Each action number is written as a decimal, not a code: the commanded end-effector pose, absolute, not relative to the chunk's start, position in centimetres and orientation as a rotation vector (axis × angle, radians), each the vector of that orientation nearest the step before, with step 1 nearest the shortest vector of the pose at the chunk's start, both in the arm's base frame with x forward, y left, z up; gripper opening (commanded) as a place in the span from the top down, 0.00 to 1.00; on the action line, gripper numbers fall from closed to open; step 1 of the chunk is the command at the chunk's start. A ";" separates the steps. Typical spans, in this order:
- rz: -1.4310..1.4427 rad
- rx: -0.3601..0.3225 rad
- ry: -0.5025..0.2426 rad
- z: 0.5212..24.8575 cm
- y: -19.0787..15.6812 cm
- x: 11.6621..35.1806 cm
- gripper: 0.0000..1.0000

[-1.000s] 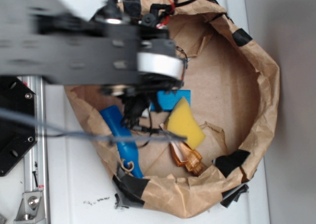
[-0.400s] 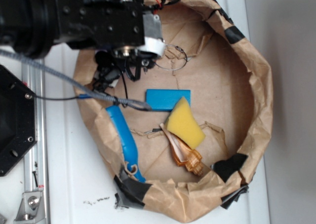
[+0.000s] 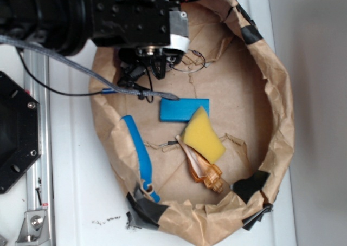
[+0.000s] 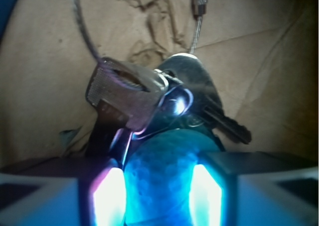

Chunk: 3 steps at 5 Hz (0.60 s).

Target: Grab the blue ball.

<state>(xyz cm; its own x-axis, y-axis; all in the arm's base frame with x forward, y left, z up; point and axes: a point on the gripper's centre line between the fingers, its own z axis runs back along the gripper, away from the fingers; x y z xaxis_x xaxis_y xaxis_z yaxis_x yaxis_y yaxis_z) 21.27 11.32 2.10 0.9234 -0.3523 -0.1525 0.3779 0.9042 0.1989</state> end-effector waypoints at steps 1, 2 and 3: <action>-0.396 0.209 -0.049 10.5 6.3 24.3 1.00; -0.374 0.224 -0.061 15.5 4.0 25.8 1.00; -0.250 0.239 0.006 15.9 2.4 26.9 1.00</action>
